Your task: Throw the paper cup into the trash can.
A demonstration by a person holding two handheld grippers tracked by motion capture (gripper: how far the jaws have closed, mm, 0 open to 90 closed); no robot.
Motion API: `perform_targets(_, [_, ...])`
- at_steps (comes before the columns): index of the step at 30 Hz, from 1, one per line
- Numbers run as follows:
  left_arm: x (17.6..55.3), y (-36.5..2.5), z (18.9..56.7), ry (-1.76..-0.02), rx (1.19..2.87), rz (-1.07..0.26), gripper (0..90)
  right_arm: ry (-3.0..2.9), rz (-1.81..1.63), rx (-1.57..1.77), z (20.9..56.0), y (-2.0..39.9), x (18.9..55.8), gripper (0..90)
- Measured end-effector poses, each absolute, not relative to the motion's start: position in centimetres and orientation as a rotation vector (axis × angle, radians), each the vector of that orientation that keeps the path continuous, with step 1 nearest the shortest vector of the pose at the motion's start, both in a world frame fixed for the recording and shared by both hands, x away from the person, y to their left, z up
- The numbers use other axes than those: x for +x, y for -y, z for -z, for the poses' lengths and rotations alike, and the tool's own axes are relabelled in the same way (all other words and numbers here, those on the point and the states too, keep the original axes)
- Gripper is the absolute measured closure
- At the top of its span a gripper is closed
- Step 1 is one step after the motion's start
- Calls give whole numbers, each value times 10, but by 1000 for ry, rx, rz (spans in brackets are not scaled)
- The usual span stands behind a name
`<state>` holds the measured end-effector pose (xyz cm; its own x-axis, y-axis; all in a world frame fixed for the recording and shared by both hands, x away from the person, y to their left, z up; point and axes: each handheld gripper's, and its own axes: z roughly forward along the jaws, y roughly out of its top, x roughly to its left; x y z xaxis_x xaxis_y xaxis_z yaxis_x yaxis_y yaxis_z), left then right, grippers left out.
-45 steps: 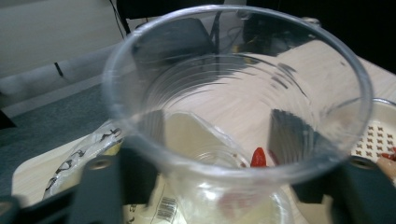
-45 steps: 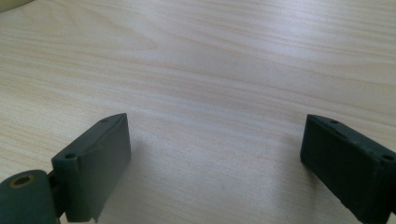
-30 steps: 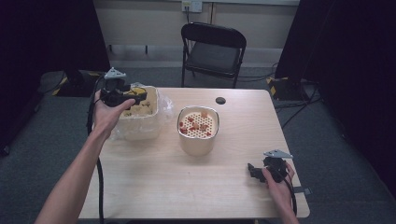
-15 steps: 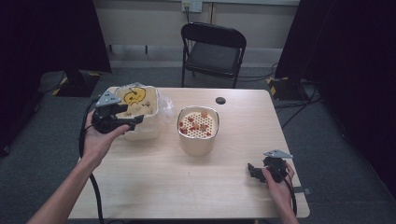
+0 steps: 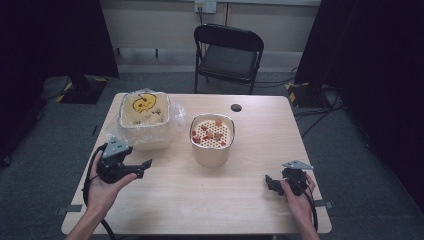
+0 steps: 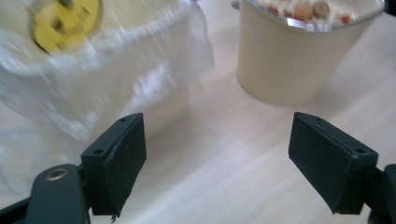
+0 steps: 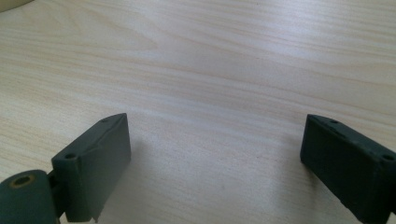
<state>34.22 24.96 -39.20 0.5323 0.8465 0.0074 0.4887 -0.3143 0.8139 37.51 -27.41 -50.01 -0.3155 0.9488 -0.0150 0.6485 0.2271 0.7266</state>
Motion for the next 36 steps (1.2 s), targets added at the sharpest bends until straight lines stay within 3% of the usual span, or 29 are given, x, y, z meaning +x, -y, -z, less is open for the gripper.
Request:
perform_targets(11, [331,-259,458,-1221,2011,-483,179,-2048,-869,1466,500,274,375,78])
perform_targets(21, [333,-259,494,-1307,2046,-476,176,-2048,-869,1465,500,274,375,78])
perform_targets(26, [330,-256,497,-1293,2051,-520,154,-2047,-869,1465,500,274,375,78])
perform_targets(29, [331,-259,502,-1261,2035,-545,87,-2046,-868,1466,500,274,375,78])
perform_targets(36, [331,-260,502,-1258,2038,-546,85,-2047,-869,1465,500,274,375,78])
